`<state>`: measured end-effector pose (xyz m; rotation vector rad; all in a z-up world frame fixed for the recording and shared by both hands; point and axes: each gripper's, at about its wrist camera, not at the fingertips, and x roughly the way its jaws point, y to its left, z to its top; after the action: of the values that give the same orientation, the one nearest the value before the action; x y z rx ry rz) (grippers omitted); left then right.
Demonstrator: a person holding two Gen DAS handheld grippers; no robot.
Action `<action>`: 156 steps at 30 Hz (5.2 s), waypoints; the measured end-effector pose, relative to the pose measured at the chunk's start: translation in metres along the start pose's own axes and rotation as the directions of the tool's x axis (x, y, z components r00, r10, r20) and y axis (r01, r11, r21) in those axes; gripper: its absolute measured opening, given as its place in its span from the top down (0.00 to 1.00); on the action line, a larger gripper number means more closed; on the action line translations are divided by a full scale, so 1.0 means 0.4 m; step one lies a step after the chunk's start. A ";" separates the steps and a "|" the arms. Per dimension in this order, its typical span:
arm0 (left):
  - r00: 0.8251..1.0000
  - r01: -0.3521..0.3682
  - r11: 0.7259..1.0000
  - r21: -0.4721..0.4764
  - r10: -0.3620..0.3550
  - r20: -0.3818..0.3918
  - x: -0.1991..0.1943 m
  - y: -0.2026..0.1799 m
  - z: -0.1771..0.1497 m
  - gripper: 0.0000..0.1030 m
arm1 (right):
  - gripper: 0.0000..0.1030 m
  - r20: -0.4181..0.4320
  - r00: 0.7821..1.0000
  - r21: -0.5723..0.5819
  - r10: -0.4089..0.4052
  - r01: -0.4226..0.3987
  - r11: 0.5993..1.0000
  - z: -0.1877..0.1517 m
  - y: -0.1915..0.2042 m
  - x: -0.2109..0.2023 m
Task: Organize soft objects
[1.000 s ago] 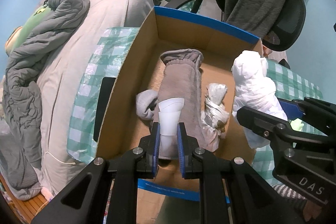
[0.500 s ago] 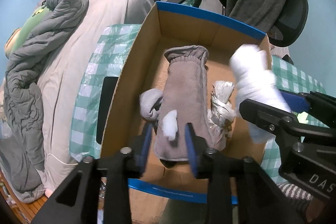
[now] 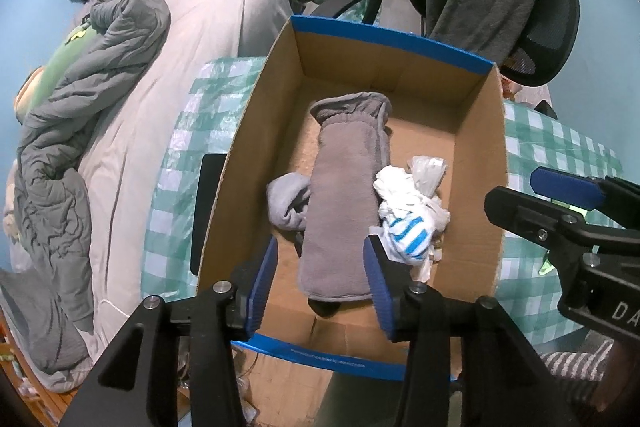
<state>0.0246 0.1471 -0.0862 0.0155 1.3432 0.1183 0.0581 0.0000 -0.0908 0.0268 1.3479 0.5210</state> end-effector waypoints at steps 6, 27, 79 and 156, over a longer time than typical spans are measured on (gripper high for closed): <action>1.000 -0.001 1.000 0.022 0.000 0.014 -0.022 -0.033 0.003 0.55 | 0.41 0.010 1.000 0.028 -0.007 0.007 1.000 -0.023 -0.041 -0.030; 1.000 0.010 0.992 0.125 -0.013 0.020 -0.062 -0.244 -0.022 0.46 | 0.41 0.010 0.999 0.161 -0.049 0.047 0.986 -0.138 -0.274 -0.118; 0.995 0.054 0.952 0.301 -0.025 -0.099 0.154 -0.600 -0.003 0.43 | 0.41 -0.088 0.992 0.484 -0.089 0.121 0.867 -0.297 -0.731 -0.011; 0.979 0.109 0.922 0.371 -0.036 -0.199 0.291 -0.890 0.035 0.31 | 0.43 -0.073 0.991 0.544 -0.115 0.136 0.828 -0.431 -0.930 -0.099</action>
<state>0.0913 -0.1951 -0.2242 0.2887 1.5378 -0.2121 0.0201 -0.3919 -0.2119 0.4003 1.4872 0.0058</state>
